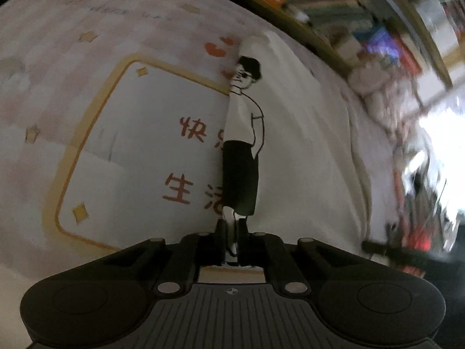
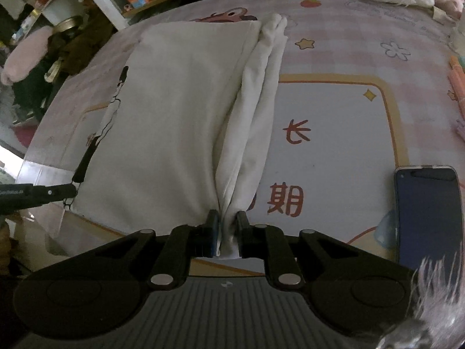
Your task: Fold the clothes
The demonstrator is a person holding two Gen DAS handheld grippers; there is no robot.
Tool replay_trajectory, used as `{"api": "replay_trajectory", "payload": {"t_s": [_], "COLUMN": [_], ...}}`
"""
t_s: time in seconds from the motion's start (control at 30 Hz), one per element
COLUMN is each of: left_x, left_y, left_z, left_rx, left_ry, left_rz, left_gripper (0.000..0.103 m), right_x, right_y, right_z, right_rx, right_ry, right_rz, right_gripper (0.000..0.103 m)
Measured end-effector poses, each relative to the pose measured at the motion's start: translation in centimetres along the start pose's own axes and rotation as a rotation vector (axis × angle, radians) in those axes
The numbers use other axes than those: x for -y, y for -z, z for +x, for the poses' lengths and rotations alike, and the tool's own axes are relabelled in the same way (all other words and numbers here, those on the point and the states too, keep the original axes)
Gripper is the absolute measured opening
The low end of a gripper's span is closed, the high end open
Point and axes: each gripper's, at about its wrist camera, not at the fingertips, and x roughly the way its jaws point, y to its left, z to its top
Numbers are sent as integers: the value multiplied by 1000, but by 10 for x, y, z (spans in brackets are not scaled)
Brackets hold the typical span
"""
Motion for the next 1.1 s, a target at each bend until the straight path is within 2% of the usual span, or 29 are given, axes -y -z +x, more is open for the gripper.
{"api": "replay_trajectory", "payload": {"t_s": [0.1,0.13,0.17,0.2,0.23,0.27,0.3,0.47,0.67,0.8,0.87,1.0,1.1], "left_x": [14,19,24,25,27,26,24,6,-3,-18,-26,-39,-44], "left_y": [-7,-10,-13,-19,-25,-32,-42,-109,-185,-211,-224,-244,-249], "left_z": [-4,-5,-7,-9,-10,-11,-9,14,65,97,112,132,141], "left_rx": [11,28,44,64,84,115,137,179,153,110,88,49,32], "left_ry": [-94,-109,-124,-112,-97,-77,-53,92,184,230,253,364,408], "left_rz": [193,249,306,331,352,361,358,265,138,74,42,-74,-137], "left_gripper": [14,18,28,34,45,52,54,55,54,51,49,46,40], "right_x": [1,1,0,-1,-2,-4,-5,-13,-36,-59,-64,-65,-64], "right_y": [-1,0,2,3,4,5,6,15,28,32,33,28,26], "right_z": [1,1,0,0,0,0,0,1,3,8,9,10,10], "right_rx": [3,6,11,16,23,31,38,111,199,243,249,245,247], "right_ry": [8,12,20,29,38,48,58,149,291,410,442,457,458], "right_rz": [29,36,42,48,57,66,75,171,241,211,213,278,343], "right_gripper": [13,13,13,13,13,14,14,19,22,22,22,22,21]}}
